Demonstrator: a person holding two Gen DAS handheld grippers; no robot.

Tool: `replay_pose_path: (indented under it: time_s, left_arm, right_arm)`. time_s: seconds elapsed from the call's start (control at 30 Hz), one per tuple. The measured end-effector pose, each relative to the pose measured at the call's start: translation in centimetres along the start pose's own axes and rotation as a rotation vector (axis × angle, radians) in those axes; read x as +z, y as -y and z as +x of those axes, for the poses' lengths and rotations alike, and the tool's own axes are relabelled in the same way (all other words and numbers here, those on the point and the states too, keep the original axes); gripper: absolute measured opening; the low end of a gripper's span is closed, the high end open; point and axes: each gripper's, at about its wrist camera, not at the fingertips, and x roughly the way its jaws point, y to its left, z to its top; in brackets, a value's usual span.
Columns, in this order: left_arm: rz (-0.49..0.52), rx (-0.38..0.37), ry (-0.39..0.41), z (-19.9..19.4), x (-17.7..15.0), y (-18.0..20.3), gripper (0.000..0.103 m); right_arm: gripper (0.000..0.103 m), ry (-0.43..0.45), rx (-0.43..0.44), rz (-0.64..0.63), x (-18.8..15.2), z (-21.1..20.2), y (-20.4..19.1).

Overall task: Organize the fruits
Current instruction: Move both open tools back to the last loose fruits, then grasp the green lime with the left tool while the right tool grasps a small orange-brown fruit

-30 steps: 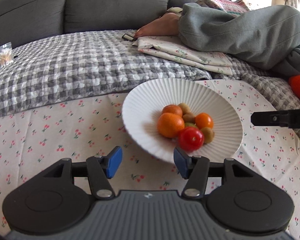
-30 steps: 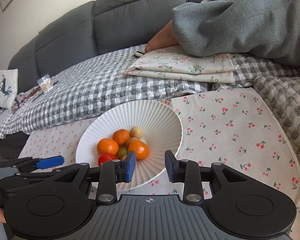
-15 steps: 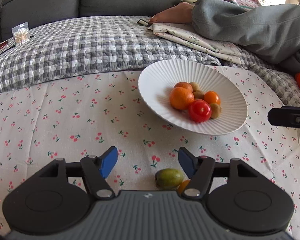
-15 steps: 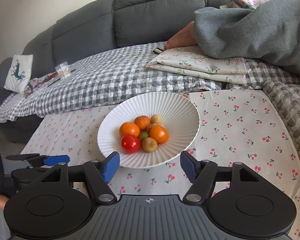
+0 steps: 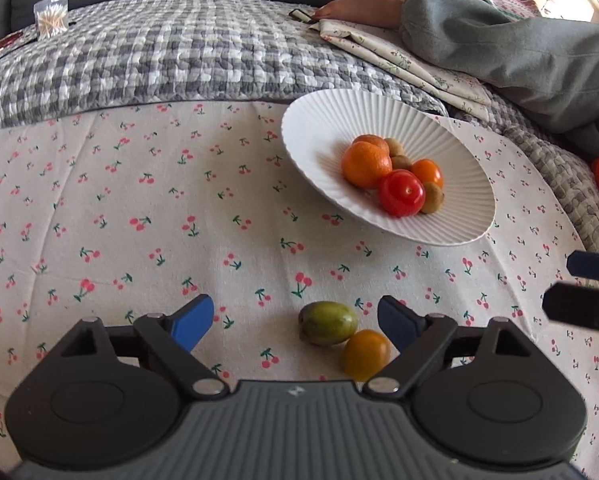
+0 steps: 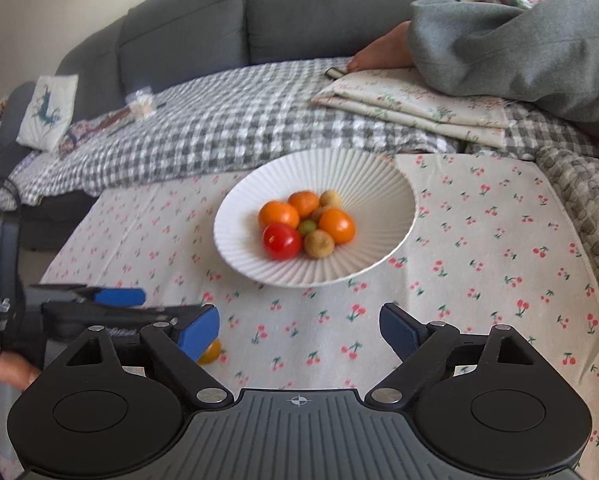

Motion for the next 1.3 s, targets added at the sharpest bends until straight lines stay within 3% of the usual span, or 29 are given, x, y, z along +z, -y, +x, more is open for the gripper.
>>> replay_pose_path:
  time_s: [0.13,0.3,0.5,0.6,1.07,1.2,1.3]
  left_arm:
    - [-0.012,0.010,-0.002,0.5,-0.2,0.1,0.088]
    - [-0.026,0.009,0.004,1.0,-0.7,0.2,0.078]
    - [0.035,0.014,0.019,1.4,-1.1,1.2,0.054]
    - [0.051,0.000,0.020,1.4,-1.0,1.4,0.033]
    - [-0.088,0.042,0.022,-0.7,0.7,-2.4,0.034]
    - [-0.112,0.053,0.018,-1.1,0.8,-3.4,0.034]
    - [-0.098,0.064,0.027,-1.2,0.9,-3.4,0.034]
  right_arm:
    - [0.090,-0.024,0.014,-0.050,-0.7,0.2,-1.2]
    - [0.090,-0.053,0.023,-0.095,-1.3,0.8,-2.2]
    - [0.090,-0.080,0.020,-0.132,-1.9,1.8,-2.8]
    - [0.090,-0.087,0.022,-0.147,-2.2,2.2,-3.1]
    - [0.089,-0.075,0.072,-0.192,-2.7,5.1,-5.0]
    - [0.087,-0.097,0.082,-0.209,-3.1,7.0,-6.2]
    - [0.078,-0.115,0.107,-0.203,-3.3,7.9,-6.8]
